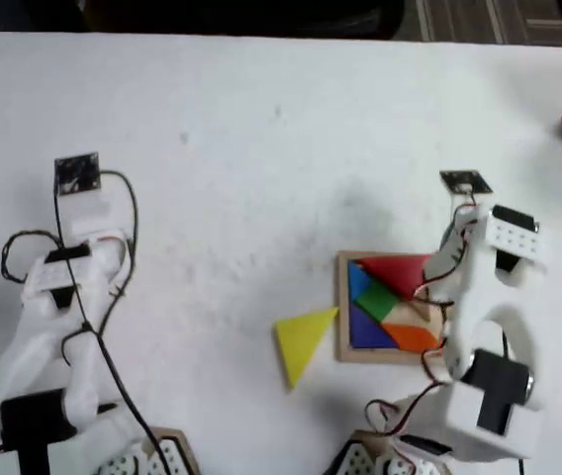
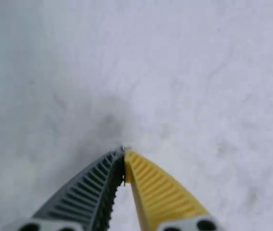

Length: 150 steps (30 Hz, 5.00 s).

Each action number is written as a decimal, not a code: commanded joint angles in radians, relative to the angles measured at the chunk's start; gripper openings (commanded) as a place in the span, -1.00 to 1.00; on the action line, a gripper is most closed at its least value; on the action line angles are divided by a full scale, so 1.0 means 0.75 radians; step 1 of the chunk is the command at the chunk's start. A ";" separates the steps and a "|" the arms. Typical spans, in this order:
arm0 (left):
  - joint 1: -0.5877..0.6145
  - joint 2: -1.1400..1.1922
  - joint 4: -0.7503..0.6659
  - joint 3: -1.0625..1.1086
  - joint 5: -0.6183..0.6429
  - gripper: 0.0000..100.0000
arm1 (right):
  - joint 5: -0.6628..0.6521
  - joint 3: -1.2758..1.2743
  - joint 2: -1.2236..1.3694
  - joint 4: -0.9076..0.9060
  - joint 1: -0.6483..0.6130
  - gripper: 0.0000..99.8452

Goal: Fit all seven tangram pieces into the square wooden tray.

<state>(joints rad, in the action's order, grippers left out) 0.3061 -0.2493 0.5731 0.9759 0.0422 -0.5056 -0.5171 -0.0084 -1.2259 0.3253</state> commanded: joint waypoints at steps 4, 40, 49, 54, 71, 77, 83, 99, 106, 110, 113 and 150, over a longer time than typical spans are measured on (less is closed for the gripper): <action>0.017 0.005 -0.039 -0.043 -0.014 -0.95 | -0.039 0.047 0.105 0.056 0.064 -0.96; 0.019 0.007 -0.063 -0.043 -0.014 -0.95 | 0.117 0.068 0.087 0.087 -0.234 -0.96; 0.019 0.007 -0.065 -0.043 -0.014 -0.95 | -0.004 -0.063 0.073 0.085 -0.202 -0.97; 0.019 0.007 -0.065 -0.043 -0.014 -0.95 | -0.059 -0.059 0.073 0.091 -0.120 -0.97; 0.019 0.007 -0.065 -0.043 -0.014 -0.95 | -0.198 -0.051 0.073 -0.038 -0.111 -0.97; 0.019 0.009 -0.068 -0.043 -0.014 -0.95 | -0.192 -0.051 0.071 -0.105 -0.206 -0.97; 0.019 0.009 -0.068 -0.043 -0.014 -0.95 | -0.160 -0.033 0.060 -0.099 -0.230 -0.97; 0.019 0.009 -0.068 -0.043 -0.014 -0.95 | -0.182 -0.027 -0.394 -0.175 0.189 -0.96; 0.019 0.009 -0.068 -0.043 -0.014 -0.95 | -0.366 -0.031 -0.138 -0.042 0.367 -0.96; 0.019 0.009 -0.068 -0.043 -0.014 -0.95 | -0.352 -0.033 -0.030 -0.046 0.296 -0.96; 0.019 0.009 -0.068 -0.043 -0.014 -0.95 | -0.291 -0.031 -0.030 -0.046 0.236 -0.96; 0.019 0.009 -0.070 -0.043 -0.014 -0.95 | -0.133 -0.084 -0.021 0.054 -0.136 -0.97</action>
<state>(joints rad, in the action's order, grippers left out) 0.3061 -0.2432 0.5531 0.9759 0.0422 -0.6191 -0.5999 0.0361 -1.1692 0.2532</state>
